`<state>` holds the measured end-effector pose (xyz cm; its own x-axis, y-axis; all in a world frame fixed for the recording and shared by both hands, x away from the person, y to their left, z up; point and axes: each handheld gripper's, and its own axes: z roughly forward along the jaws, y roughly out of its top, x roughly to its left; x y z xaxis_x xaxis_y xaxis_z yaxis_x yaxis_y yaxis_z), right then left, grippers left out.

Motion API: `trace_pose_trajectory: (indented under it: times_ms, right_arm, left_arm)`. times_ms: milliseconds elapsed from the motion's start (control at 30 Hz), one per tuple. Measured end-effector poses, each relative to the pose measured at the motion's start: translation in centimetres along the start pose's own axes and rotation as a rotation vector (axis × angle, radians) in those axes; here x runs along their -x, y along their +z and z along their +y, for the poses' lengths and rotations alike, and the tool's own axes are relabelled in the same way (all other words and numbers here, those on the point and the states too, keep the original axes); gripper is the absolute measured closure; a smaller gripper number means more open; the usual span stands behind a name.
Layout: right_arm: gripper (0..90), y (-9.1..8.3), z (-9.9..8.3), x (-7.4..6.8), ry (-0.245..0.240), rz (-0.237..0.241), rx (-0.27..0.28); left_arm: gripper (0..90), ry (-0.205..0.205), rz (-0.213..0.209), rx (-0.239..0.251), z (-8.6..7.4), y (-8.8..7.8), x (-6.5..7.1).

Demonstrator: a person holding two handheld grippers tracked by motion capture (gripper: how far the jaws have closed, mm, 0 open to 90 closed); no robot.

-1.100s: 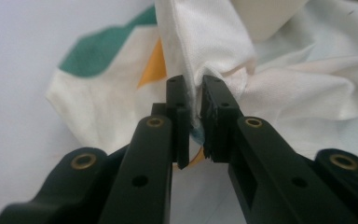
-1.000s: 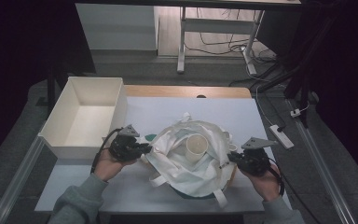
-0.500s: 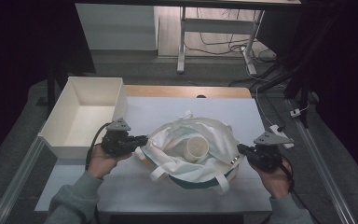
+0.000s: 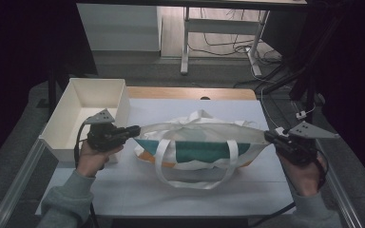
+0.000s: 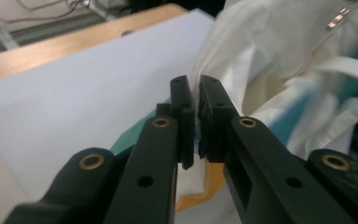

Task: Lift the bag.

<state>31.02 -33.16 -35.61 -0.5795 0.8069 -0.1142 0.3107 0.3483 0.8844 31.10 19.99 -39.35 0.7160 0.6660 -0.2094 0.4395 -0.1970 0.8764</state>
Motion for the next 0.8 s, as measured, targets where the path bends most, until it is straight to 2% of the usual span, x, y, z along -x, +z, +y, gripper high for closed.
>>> trace_pose_trajectory:
  times_ms: [100,167,267,367,533,700,800]
  right_arm:
    - [89.8,-0.4,1.3,0.1,-0.031,-0.020,0.012]
    - [89.9,-0.3,1.9,0.1,-0.056,-0.041,0.015]
    - [89.9,0.5,2.5,0.5,-0.051,-0.050,0.022]
    - [89.9,2.1,2.7,1.2,-0.049,-0.069,-0.002]
    - [89.8,5.7,2.2,2.4,-0.047,-0.105,-0.071]
    - [89.9,8.7,1.3,3.5,-0.027,-0.110,-0.121]
    - [89.9,10.3,0.3,4.0,-0.007,-0.104,-0.158]
  left_arm:
    - [84.6,0.031,0.032,0.019,0.9,-0.3,0.2]
    - [84.7,0.033,0.040,0.030,1.4,-0.4,0.0]
    - [84.7,0.028,0.054,0.032,2.0,0.0,-0.6]
    - [84.8,0.021,0.076,0.014,2.2,1.1,-1.4]
    - [85.0,-0.006,0.100,-0.031,2.2,3.2,-2.9]
    - [85.2,-0.032,0.114,-0.074,2.0,4.7,-3.9]
    - [85.3,-0.029,0.121,-0.097,1.9,5.2,-3.9]
